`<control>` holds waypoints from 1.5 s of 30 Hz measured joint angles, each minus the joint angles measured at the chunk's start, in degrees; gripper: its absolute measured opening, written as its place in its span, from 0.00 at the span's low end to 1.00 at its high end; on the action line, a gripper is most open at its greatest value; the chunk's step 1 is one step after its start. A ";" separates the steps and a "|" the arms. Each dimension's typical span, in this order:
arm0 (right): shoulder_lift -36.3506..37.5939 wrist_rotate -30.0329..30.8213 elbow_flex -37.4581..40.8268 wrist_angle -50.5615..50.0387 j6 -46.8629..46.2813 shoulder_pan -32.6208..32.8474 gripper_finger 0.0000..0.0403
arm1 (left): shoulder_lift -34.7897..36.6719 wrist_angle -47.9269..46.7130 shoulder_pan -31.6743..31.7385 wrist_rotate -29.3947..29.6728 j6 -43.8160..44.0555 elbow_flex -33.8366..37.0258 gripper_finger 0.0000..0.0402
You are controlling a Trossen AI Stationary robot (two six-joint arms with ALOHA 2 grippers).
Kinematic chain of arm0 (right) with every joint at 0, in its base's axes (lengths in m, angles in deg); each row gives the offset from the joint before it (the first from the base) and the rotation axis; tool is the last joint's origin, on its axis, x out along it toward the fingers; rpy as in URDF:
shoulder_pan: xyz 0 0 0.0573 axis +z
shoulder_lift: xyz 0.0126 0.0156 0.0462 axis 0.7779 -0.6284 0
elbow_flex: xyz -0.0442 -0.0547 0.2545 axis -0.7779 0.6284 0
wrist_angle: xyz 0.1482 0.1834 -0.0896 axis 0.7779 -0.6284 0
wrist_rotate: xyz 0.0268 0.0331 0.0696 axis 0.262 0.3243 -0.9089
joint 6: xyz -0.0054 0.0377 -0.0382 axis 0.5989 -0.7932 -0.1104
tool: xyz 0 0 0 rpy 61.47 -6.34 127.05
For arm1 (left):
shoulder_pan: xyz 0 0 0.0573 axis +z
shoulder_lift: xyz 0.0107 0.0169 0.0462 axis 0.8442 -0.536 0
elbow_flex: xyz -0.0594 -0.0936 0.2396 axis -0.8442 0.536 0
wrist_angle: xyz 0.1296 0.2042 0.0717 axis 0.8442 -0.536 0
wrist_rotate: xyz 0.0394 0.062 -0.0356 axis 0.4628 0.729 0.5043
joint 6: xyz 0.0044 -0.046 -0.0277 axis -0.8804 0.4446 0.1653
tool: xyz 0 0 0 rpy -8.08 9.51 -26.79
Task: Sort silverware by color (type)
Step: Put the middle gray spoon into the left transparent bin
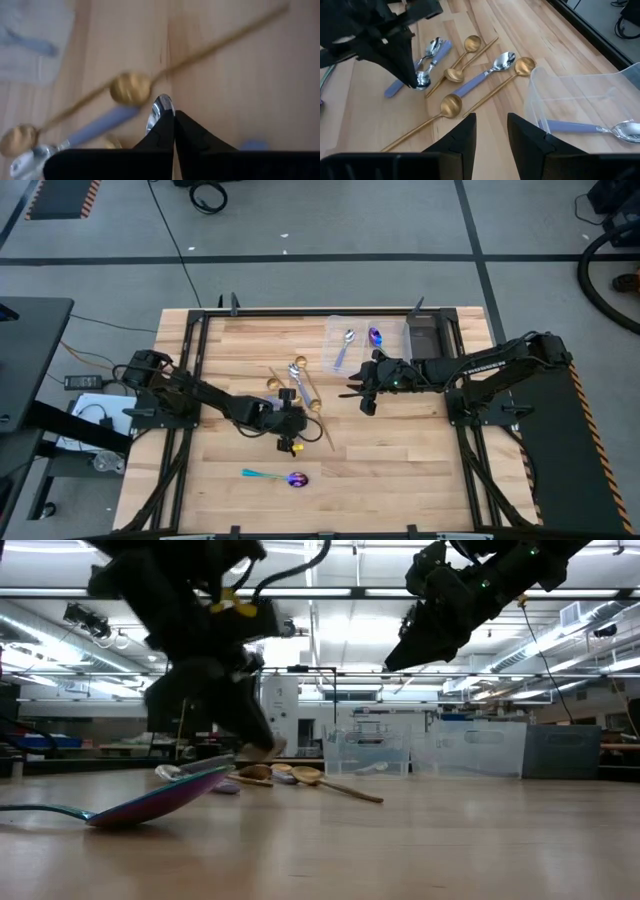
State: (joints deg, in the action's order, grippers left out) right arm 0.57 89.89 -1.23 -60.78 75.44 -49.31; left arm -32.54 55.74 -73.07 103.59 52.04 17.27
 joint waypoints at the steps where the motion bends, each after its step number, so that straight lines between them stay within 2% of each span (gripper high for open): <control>1: 0.00 0.10 0.00 -0.34 0.00 0.00 0.30 | 0.00 0.20 0.23 -0.02 0.20 -0.94 0.02; 9: 1.03 2.68 -0.02 -5.40 -0.03 -0.28 0.30 | 0.02 1.31 3.34 0.13 1.76 -5.72 0.02; 15: 1.45 7.32 -0.02 -11.37 -1.05 -0.28 0.30 | 0.02 12.69 5.57 -2.38 -3.37 -3.31 0.02; 19: 1.45 9.24 1.49 -9.37 -0.94 -0.24 0.30 | 0.02 20.60 7.39 -6.08 -4.50 -1.60 0.02; 23: 1.45 10.72 6.31 -2.27 -0.54 -0.22 0.30 | 0.02 26.63 9.66 -12.31 -1.07 -1.15 0.02; 28: 2.71 13.98 10.14 1.82 0.49 -0.42 0.30 | 0.02 28.32 10.66 -12.87 3.17 -1.10 0.02; 35: 8.12 13.91 10.49 -0.25 0.58 -0.43 0.30 | 0.06 28.83 11.62 -13.11 7.72 -1.10 0.02; 40: 11.62 14.34 10.49 -3.95 -0.19 -0.42 0.30 | 0.09 28.50 12.76 -12.54 7.42 -1.26 0.02; 45: 12.88 15.48 10.49 -6.41 -1.92 -0.44 0.30 | 0.09 19.86 11.94 -7.67 4.65 -5.95 0.02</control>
State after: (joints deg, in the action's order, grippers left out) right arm 13.44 105.37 9.26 -67.19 73.52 -49.74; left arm -32.45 75.60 -61.13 95.91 56.69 11.32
